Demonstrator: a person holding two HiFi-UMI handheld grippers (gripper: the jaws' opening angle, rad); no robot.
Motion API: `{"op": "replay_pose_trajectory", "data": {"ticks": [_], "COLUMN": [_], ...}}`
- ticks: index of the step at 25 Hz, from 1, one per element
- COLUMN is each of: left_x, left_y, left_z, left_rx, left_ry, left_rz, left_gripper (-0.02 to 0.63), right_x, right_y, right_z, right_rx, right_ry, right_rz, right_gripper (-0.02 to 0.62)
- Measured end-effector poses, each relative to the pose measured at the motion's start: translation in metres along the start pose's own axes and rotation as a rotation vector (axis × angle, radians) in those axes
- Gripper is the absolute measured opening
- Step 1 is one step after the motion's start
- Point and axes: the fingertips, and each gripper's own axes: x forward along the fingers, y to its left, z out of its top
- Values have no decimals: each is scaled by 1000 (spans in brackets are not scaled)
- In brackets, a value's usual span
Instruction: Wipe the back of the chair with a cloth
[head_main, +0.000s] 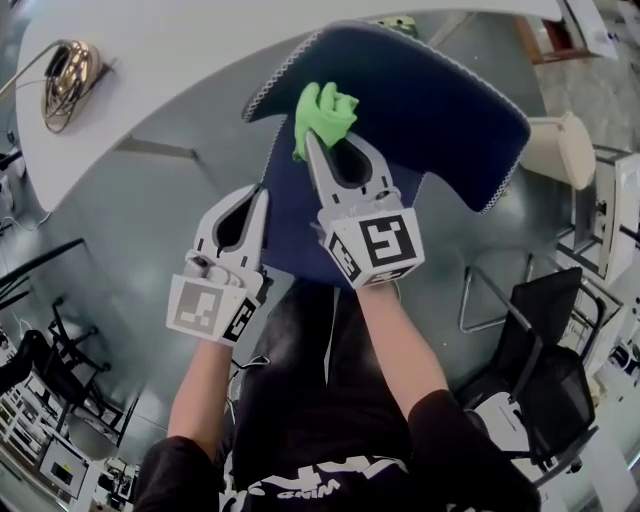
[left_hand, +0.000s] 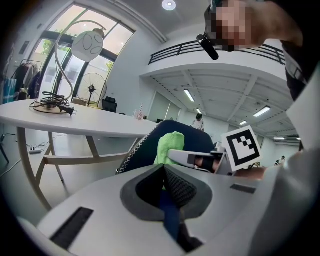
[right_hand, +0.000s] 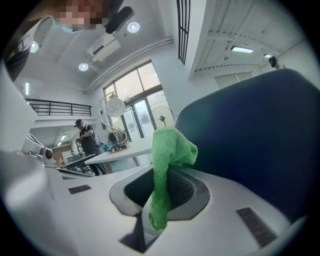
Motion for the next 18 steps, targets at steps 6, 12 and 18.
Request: {"op": "replay_pose_trajectory", "data": {"ticks": [6, 12, 18], "left_x": [9, 24, 33], "left_y": [-19, -54, -82], "left_z": [-8, -13, -16], "left_rx": [9, 23, 40], "left_ry": [18, 28, 31], "left_rz": [-49, -111, -162], "left_gripper": [-5, -5, -5], "right_x": [-59, -141, -209], "right_y": [-41, -97, -142], "right_z": [-6, -15, -22], "right_rx": [-51, -53, -63], "right_ry": [9, 18, 6], "right_rz": [-132, -336, -515], "right_gripper": [57, 57, 57]}}
